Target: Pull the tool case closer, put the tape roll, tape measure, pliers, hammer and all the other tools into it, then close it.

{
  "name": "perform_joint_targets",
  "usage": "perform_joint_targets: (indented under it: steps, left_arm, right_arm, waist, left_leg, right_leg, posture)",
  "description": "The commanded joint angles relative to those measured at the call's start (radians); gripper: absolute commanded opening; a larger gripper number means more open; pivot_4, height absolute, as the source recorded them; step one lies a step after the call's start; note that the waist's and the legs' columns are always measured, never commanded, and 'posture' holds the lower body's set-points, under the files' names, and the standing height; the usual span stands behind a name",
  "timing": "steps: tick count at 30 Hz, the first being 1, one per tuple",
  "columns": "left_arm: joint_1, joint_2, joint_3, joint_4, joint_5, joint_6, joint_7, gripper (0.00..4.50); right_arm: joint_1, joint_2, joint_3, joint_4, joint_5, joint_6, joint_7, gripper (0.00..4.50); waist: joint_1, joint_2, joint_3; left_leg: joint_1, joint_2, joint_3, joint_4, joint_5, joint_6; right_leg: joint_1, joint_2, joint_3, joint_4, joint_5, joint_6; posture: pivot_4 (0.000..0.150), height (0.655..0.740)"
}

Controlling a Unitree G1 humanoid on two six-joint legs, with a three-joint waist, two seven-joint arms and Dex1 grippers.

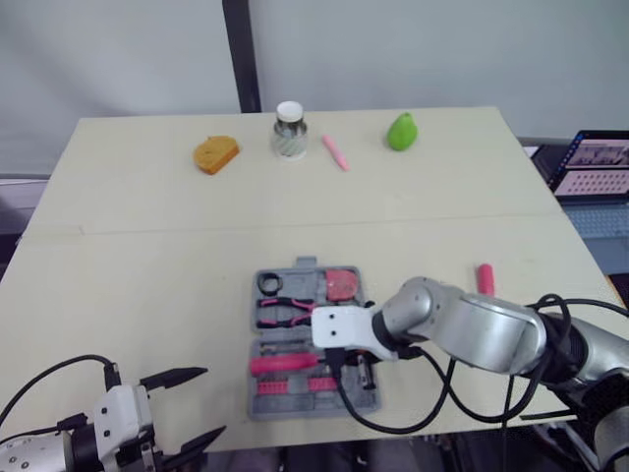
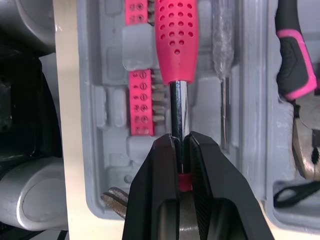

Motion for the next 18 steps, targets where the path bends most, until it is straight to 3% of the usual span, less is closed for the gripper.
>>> perform_joint_targets:
  steps: [1, 18]
  left_arm:
    - [0.022, -0.007, 0.008, -0.029, -0.009, -0.01, 0.012, 4.5]
    - [0.018, -0.001, 0.004, -0.037, -0.005, -0.004, 0.036, 4.5]
  right_arm:
    - [-0.005, 0.012, 0.002, -0.007, -0.018, 0.001, -0.011, 0.03]
    - [0.025, 0.034, 0.024, 0.013, -0.045, 0.001, -0.023, 0.03]
  waist:
    - [0.0, 0.0, 0.0]
    - [0.0, 0.0, 0.0]
  left_leg:
    - [0.0, 0.0, 0.0, 0.0, 0.0, 0.0]
    - [0.0, 0.0, 0.0, 0.0, 0.0, 0.0]
  right_leg:
    - [0.0, 0.0, 0.0, 0.0, 0.0, 0.0]
    - [0.0, 0.0, 0.0, 0.0, 0.0, 0.0]
  posture:
    - [0.15, 0.74]
    - [0.15, 0.74]
